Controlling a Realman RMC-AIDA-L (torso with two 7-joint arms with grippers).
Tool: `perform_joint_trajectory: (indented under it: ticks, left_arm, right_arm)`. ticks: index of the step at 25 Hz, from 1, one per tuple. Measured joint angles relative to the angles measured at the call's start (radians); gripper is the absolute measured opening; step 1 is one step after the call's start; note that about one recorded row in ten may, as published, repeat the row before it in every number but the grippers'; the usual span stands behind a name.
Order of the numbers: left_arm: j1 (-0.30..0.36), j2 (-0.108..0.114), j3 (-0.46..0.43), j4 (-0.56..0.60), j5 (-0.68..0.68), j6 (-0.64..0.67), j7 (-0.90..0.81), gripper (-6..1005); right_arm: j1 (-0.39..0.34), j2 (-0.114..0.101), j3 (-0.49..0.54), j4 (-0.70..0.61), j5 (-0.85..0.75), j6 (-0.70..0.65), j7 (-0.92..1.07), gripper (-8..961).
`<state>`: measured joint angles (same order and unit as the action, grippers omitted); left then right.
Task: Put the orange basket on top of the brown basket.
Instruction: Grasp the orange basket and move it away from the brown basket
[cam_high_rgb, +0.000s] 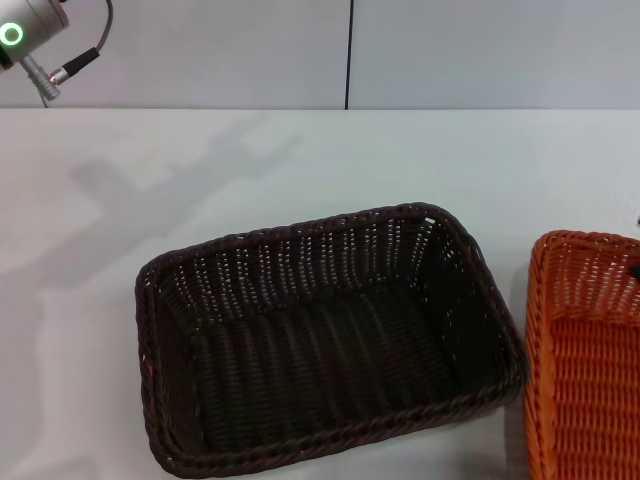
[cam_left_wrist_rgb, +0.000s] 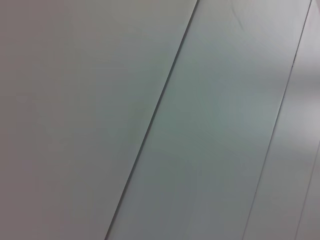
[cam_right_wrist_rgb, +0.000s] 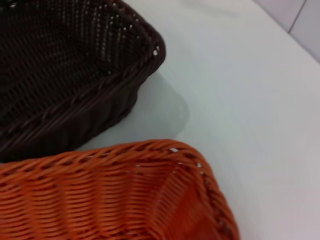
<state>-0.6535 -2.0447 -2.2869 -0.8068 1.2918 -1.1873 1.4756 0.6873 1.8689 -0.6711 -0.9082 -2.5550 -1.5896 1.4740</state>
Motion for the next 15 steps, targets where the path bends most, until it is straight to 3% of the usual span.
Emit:
perform_joint_trajectory:
  ticks: [13,15]
  left_arm:
    - [0.01,-0.006,0.0,0.009,0.0,-0.005,-0.004,836]
    - [0.011,-0.005,0.0,0.014,0.0,-0.006,-0.004,836]
  right_arm:
    - [0.003,0.031,-0.039,0.081,0.003,0.124,-0.024,636]
    - [0.002,0.029,-0.034,0.077,0.005,0.109,-0.026,552]
